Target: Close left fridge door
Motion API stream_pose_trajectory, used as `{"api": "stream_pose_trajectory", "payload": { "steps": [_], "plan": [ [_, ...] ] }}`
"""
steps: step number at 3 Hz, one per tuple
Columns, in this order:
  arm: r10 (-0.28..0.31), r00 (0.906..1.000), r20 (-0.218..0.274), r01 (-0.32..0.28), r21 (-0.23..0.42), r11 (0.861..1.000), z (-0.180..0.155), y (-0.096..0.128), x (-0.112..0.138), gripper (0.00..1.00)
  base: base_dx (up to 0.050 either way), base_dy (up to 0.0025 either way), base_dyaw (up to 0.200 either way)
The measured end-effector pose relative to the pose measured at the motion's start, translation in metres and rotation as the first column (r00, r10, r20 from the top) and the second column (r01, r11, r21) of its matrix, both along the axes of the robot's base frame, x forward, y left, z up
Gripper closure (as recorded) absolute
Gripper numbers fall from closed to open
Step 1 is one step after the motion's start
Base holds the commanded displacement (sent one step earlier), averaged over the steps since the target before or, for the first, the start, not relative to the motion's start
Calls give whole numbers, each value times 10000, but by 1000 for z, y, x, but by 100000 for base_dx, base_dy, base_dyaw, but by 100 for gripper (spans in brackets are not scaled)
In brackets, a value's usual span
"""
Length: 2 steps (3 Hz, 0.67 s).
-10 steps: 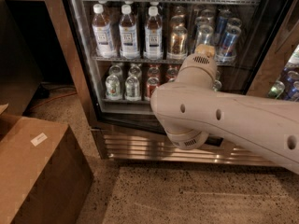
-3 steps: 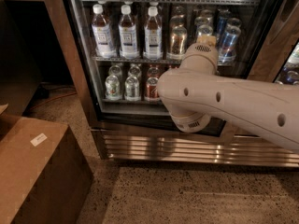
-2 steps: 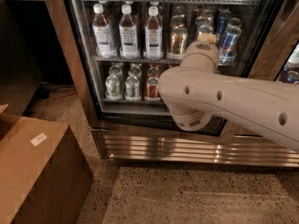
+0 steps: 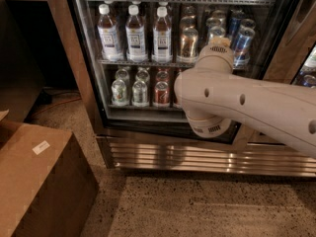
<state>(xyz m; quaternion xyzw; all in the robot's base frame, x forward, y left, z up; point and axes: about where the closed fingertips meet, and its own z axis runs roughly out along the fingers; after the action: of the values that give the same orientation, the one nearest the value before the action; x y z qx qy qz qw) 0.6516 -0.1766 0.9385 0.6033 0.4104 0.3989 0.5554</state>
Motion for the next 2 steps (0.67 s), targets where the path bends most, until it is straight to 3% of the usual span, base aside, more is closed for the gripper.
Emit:
{"api": "stream_pose_trajectory", "payload": {
  "steps": [2],
  "plan": [
    [210, 9997, -155, -210, 10, 9998, -1, 2, 3, 100, 0, 0, 0]
  ]
}}
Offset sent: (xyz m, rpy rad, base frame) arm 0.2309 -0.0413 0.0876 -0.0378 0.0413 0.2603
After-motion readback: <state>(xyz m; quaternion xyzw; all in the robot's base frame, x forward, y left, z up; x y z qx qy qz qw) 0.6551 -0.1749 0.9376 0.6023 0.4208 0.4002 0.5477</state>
